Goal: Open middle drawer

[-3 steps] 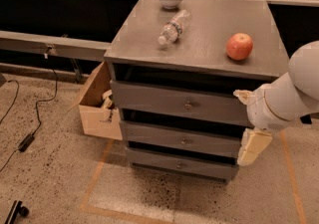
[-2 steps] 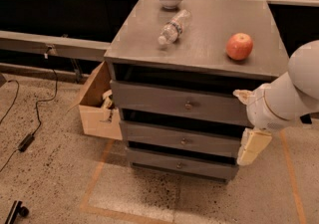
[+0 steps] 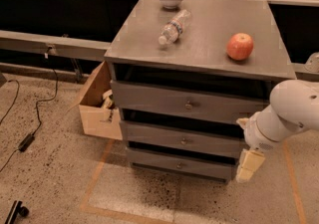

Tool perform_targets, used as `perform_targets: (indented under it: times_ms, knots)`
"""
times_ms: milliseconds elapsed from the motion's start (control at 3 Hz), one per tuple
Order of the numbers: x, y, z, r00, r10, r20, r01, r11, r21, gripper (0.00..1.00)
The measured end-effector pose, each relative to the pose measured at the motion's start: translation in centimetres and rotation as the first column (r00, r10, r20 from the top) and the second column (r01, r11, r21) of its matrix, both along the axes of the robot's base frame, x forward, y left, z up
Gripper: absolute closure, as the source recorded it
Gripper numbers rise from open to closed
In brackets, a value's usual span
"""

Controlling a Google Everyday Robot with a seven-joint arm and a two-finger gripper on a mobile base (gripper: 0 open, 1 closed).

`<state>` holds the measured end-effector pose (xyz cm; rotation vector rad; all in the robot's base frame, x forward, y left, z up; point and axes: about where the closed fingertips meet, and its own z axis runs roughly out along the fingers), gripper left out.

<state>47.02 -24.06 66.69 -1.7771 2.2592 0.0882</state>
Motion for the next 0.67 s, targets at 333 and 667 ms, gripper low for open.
perform_targets:
  times_ms: [333,667]
  knots:
    - [0.7,-0.6,-5.6,0.9992,0.004,-0.039,-0.002,0.999,0.046,0.0]
    - [1.3,-0.3,-9.8,0.9961,0.087,-0.009,-0.086,0.992,0.094,0.0]
